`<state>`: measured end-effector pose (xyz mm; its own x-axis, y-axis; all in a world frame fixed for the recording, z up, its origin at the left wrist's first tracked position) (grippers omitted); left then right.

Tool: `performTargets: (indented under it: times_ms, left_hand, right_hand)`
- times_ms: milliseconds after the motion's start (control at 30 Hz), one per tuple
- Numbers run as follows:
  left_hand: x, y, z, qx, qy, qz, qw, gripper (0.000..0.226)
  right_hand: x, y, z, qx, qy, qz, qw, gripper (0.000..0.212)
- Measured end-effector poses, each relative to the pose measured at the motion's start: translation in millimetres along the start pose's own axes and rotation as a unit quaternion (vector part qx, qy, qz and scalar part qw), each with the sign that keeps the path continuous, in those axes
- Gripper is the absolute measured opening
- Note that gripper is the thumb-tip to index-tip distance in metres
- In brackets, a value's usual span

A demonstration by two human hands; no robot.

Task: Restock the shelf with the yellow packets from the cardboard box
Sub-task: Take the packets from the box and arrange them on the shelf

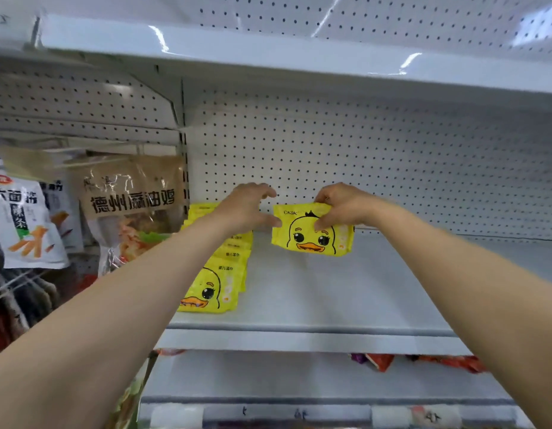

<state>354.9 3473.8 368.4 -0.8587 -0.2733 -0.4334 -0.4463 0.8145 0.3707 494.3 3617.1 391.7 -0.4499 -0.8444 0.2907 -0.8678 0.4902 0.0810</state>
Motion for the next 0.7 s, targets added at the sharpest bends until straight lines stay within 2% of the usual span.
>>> performTargets:
  times_ms: [133, 233, 400, 567, 700]
  left_hand:
    - [-20.7, 46.3, 28.9, 0.052, -0.003, 0.008, 0.999, 0.068]
    - [-16.5, 72.7, 47.2, 0.087, 0.04, -0.004, 0.995, 0.06]
    - [4.0, 99.3, 60.8, 0.065, 0.072, -0.029, 0.995, 0.048]
    - [30.2, 115.5, 78.4, 0.057, 0.111, -0.075, 0.989, 0.053]
    - [43.8, 123.0, 89.2, 0.062, 0.158, -0.098, 0.981, 0.052]
  right_hand:
    - [-13.2, 32.6, -0.2, 0.004, 0.002, -0.027, 1.0, 0.052]
    - [-20.4, 56.9, 6.4, 0.007, 0.005, -0.05, 0.999, 0.054]
    - [-39.3, 96.2, 26.5, -0.002, 0.015, -0.054, 0.998, 0.051]
    - [-56.0, 120.3, 49.0, -0.05, -0.053, -0.035, 0.997, 0.053]
    - [-60.3, 136.3, 67.2, -0.033, -0.039, -0.06, 0.997, 0.046]
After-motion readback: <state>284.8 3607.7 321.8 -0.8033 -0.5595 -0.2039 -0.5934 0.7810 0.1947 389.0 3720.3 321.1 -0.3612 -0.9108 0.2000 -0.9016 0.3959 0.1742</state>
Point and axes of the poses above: each hand's wrist, its own y-axis towards the middle knuckle, its own z-axis out of the palm, x = y × z, the point moved 6 cm from there along y, towards the middle knuckle, and after that the axes turned 1 degree about -y, right-handed, at the moved point
